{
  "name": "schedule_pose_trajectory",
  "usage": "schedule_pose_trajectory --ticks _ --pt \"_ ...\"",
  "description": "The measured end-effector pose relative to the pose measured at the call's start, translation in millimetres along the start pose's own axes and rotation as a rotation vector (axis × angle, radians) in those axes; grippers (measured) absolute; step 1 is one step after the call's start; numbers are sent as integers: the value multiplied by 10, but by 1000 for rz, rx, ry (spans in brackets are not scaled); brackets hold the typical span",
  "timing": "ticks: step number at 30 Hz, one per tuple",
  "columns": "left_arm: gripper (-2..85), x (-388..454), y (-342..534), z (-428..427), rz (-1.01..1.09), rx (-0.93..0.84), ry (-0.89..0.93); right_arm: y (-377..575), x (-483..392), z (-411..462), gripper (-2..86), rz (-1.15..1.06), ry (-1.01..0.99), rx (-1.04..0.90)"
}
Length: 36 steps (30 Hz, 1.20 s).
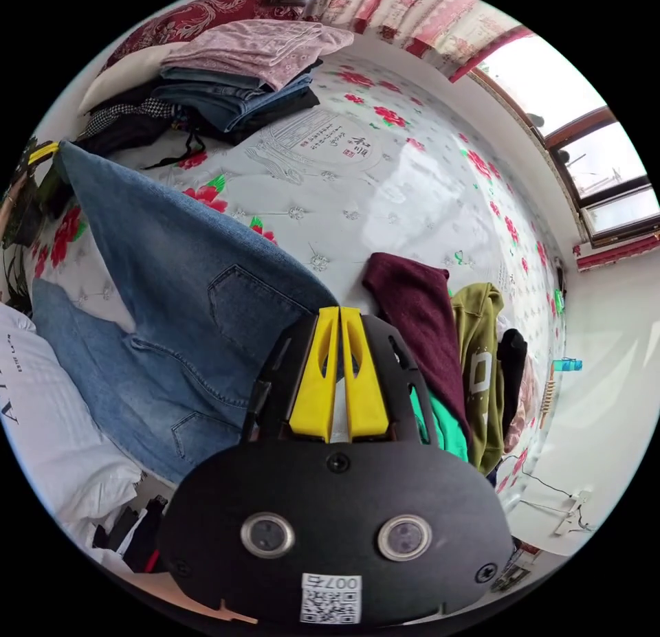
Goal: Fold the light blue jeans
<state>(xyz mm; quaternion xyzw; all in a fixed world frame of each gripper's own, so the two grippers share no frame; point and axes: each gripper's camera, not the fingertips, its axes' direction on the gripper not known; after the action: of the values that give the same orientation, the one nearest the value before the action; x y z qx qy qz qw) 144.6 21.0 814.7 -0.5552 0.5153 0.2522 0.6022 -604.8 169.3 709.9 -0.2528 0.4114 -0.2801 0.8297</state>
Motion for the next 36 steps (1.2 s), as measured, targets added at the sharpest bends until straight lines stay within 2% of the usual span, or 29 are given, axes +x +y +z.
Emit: schedule_pose_trajectory --ticks 8,12,16,20,24,30,34,36 --pt "-9 471 1240 -909 -98 84 -70 1580 -158 -995 -2 53 61 184" --pt "-9 1007 2050 -1119 -157 34 -97 2670 -402 -1150 -2 86 46 248" --pt "-8 1585 2725 -929 -223 -112 -29 3961 -780 -758 -3 145 5 171" --pt "-8 2130 3314 -431 -254 -307 98 4822 -970 301 -3 230 -145 -67" --pt "-8 2154 3449 -531 -209 -298 36 5046 -847 514 -2 219 -183 -110" --pt "-8 1962 3723 -1118 -238 -149 -72 5218 -536 -394 -2 113 -59 100" --pt "-8 2073 4154 -929 -272 -231 36 5651 -547 -116 -1 114 -65 54" --pt "-8 2102 4451 -620 -379 -391 132 5830 -562 331 0 152 -142 -21"
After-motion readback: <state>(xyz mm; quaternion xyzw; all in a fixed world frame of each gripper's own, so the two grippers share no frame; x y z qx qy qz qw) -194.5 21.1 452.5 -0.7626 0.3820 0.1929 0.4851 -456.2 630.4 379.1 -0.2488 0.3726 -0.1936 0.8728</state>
